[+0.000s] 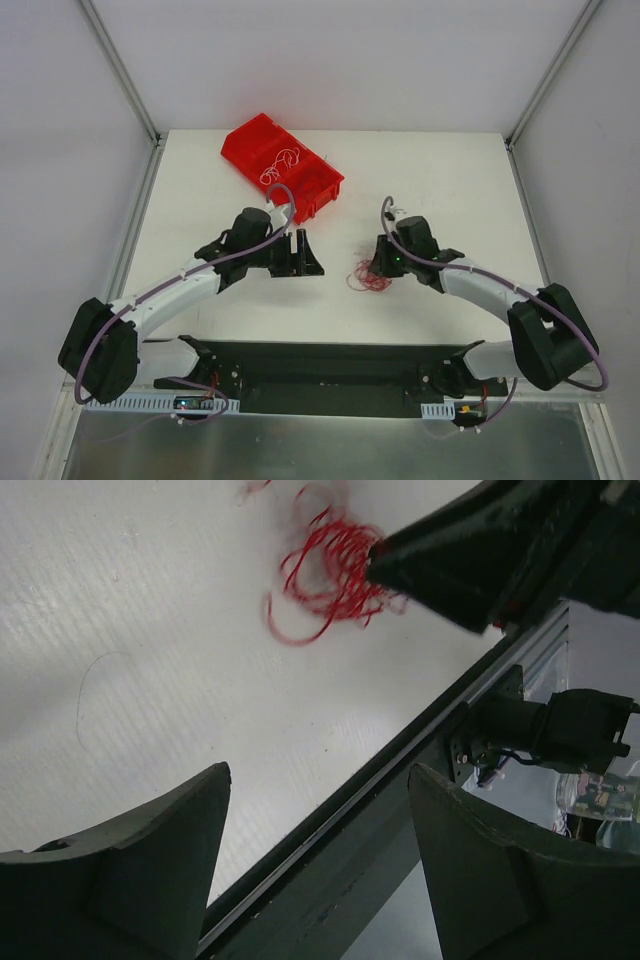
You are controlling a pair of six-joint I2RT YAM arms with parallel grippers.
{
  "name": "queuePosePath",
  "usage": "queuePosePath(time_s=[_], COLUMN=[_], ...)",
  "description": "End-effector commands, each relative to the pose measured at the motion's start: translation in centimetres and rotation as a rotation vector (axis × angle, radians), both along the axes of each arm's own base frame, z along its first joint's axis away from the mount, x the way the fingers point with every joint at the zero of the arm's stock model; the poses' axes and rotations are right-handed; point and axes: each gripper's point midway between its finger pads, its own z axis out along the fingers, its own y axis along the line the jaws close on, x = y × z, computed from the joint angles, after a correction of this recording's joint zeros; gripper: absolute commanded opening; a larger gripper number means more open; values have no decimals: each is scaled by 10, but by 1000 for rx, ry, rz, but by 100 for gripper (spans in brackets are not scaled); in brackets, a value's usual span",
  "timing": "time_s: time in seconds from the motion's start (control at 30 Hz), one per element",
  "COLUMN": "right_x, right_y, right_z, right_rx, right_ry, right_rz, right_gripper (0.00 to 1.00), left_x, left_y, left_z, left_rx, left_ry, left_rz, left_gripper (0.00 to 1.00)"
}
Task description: Untangle the cables
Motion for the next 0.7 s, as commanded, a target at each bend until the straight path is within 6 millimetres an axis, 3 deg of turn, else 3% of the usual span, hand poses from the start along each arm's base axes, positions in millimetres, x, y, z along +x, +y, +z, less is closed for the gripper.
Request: queuePosePath(time_s=[0.0, 0.07, 0.2, 0.3, 0.47, 0.67], right_x=[-33, -42, -52, -59, -68, -50], right_y=[80, 81, 72, 77, 110, 123], right_z=[71, 72, 62, 54, 56, 52], right_rx=[254, 282, 270, 302, 285, 171], right_ry=[-94, -67, -47, -23, -53, -118], right_rz=[296, 296, 287, 290, 364, 416], right_gripper=[36, 49, 58, 58, 51, 43], left_x=[3, 2, 4, 6, 14, 10], left_y=[0, -1, -5, -2, 14, 18], left_z=[13, 11, 3, -8, -28, -43], left_rx=[-31, -29, -11, 22, 119, 156], left_ry=[-70, -61, -43, -19, -9, 16], left_rz=[13, 6, -4, 22, 112, 97], left_gripper=[70, 73, 73, 64, 52, 45])
